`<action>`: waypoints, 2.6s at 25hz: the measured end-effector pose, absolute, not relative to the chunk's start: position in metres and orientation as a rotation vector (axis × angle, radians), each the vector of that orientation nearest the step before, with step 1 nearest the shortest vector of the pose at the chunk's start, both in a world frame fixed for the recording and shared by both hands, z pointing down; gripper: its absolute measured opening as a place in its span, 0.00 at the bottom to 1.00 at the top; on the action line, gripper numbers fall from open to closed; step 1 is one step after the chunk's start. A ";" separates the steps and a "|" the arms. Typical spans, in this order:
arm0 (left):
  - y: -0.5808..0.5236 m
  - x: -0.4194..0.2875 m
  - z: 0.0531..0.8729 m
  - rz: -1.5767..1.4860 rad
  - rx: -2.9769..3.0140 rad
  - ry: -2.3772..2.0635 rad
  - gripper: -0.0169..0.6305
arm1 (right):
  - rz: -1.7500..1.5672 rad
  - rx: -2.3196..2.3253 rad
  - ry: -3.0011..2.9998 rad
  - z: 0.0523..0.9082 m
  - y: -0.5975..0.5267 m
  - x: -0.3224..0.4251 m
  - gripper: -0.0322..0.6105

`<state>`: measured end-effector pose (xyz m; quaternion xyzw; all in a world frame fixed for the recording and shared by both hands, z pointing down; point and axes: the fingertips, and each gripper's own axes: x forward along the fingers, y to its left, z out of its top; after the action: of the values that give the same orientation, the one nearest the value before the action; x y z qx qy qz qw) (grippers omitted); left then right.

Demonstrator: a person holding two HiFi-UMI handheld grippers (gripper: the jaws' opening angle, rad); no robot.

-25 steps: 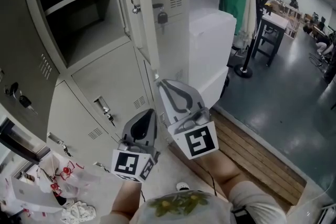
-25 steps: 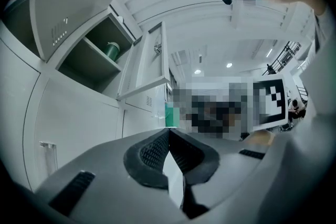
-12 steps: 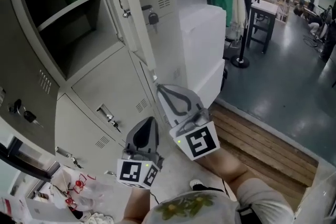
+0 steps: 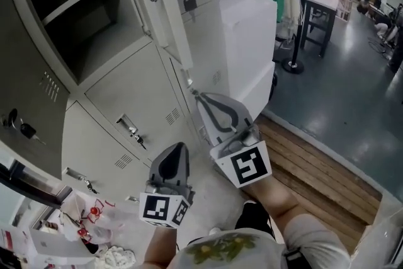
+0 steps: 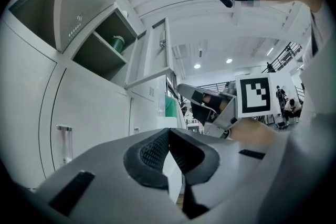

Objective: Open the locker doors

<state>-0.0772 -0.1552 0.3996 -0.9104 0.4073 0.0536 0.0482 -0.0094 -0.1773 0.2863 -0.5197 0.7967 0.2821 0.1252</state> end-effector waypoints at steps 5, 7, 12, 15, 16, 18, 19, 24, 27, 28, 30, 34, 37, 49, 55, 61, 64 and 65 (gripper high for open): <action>-0.174 -0.066 0.387 0.171 -2.690 1.359 0.07 | 0.809 -1.397 2.341 0.273 -0.204 0.006 0.11; -0.183 -0.056 0.379 0.179 -2.662 1.404 0.07 | 0.820 -1.346 2.373 0.267 -0.215 0.014 0.11; -0.202 -0.018 0.368 0.197 -2.593 1.488 0.07 | 0.837 -1.223 2.413 0.252 -0.241 0.043 0.11; -0.211 0.002 0.365 0.185 -2.547 1.536 0.07 | 0.837 -1.146 2.437 0.246 -0.254 0.058 0.11; -0.213 0.006 0.364 0.190 -2.528 1.563 0.07 | 0.833 -1.119 2.449 0.246 -0.258 0.062 0.11; -0.215 0.010 0.363 0.206 -2.492 1.623 0.07 | 0.817 -1.065 2.475 0.248 -0.265 0.066 0.11; -0.215 0.011 0.363 0.214 -2.476 1.649 0.07 | 0.815 -1.044 2.489 0.250 -0.269 0.066 0.11; -0.218 0.009 0.370 0.205 -2.433 1.730 0.07 | 0.820 -1.012 2.521 0.254 -0.286 0.059 0.11; -0.218 -0.003 0.367 0.192 -2.405 1.757 0.07 | 0.812 -0.979 2.513 0.250 -0.289 0.046 0.11; -0.218 -0.009 0.366 0.191 -2.397 1.765 0.07 | 0.809 -0.979 2.512 0.250 -0.290 0.041 0.11; -0.218 -0.021 0.362 0.187 -2.380 1.778 0.07 | 0.803 -0.977 2.508 0.248 -0.292 0.031 0.11; -0.217 -0.036 0.360 0.166 -2.371 1.773 0.07 | 0.801 -0.981 2.481 0.244 -0.290 0.020 0.11; -0.220 -0.042 0.361 0.160 -2.366 1.779 0.07 | 0.795 -0.980 2.467 0.241 -0.289 0.017 0.11; -0.272 0.005 0.361 0.173 -2.419 1.734 0.07 | 0.720 -0.819 2.503 0.213 -0.312 0.064 0.11; -0.303 0.033 0.338 0.183 -2.384 1.808 0.07 | 0.705 -0.693 2.544 0.173 -0.334 0.078 0.11; -0.308 0.054 0.303 0.160 -2.342 1.898 0.07 | 0.726 -0.606 2.577 0.122 -0.355 0.075 0.11; -0.307 0.055 0.288 0.151 -2.293 1.934 0.07 | 0.703 -0.552 2.614 0.111 -0.367 0.062 0.14; -0.306 0.054 0.284 0.152 -2.276 1.944 0.07 | 0.699 -0.537 2.631 0.110 -0.370 0.056 0.20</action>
<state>0.0545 -0.3065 0.2840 -0.7574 0.6469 0.0506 0.0723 0.0565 -0.3702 0.1104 -0.1902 0.9323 0.2477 0.1824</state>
